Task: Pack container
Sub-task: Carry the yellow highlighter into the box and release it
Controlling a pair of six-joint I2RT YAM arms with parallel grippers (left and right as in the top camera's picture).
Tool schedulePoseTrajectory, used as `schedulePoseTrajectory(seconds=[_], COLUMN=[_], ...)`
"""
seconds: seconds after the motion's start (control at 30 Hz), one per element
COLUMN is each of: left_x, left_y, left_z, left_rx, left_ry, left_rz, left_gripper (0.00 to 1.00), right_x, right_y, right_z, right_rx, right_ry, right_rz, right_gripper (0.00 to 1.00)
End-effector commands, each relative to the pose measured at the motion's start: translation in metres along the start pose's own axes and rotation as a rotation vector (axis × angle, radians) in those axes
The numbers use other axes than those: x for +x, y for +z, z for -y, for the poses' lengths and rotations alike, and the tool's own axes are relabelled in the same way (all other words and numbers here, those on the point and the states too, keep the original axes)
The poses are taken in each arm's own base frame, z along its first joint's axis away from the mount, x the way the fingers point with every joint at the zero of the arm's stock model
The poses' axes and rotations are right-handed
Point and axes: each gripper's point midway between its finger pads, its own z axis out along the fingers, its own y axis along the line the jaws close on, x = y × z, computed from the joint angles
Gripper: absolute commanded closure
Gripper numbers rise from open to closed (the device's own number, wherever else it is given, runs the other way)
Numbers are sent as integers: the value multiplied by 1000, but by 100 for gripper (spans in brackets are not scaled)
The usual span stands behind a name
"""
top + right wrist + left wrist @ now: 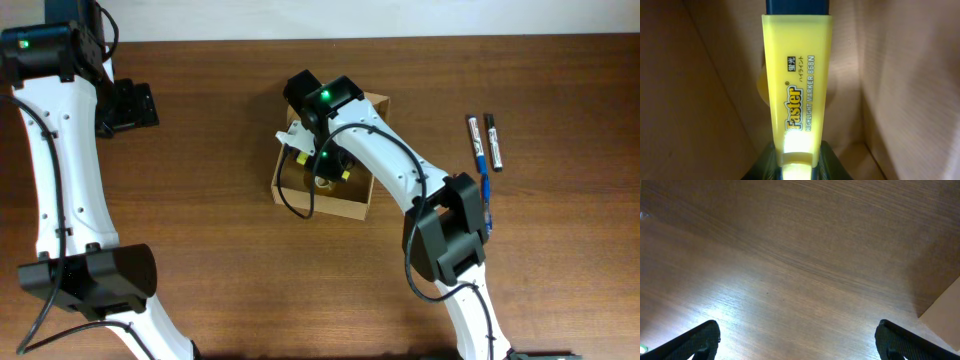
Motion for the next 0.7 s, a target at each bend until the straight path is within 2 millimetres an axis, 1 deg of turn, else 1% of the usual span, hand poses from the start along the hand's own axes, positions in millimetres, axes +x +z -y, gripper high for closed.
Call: schedulePoseTrajectory(seconds=[0.0,0.07,0.13,0.17,0.2,0.23,0.27,0.3,0.37,0.43,0.5,0.53,0.57,0.6,0.67], left_x=[1,1,1,1,1,1,1,1,1,1,1,1,1,1,1], left_y=[-2,-2,-2,-2,-2,-2,-2,-2,-2,-2,-2,-2,-2,-2,-2], left_z=[-3,-3,-3,-3,-3,-3,-3,-3,-3,-3,-3,-3,-3,-3,-3], left_rx=[-8,-8,-8,-8,-8,-8,-8,-8,-8,-8,-8,-8,-8,-8,-8], left_ry=[5,4,4,5,5,4,5,4,5,5,5,4,5,4,4], left_rz=[2,2,2,2,2,2,2,2,2,2,2,2,2,2,2], left_gripper=[0,0,0,0,0,0,0,0,0,0,0,0,0,0,0], right_x=[4,5,5,5,5,6,7,8,9,12,17,20,24,27,38], right_y=[-33,-32,-32,-32,-32,-32,-32,-32,-33,-39,-51,-63,-81,-92,-133], right_z=[11,13,12,14,15,16,16,18,18,18,23,27,32,34,41], right_rx=[54,41,24,26,27,27,26,26,26,37,79,115,159,181,256], right_ry=[27,45,53,56,58,60,64,77,83,87,106,129,151,155,193], right_rz=[55,59,69,71,71,71,70,70,68,65,64,75,98,113,182], right_gripper=[82,82,79,74,59,50,46,44,44,44,44,44,44,44,42])
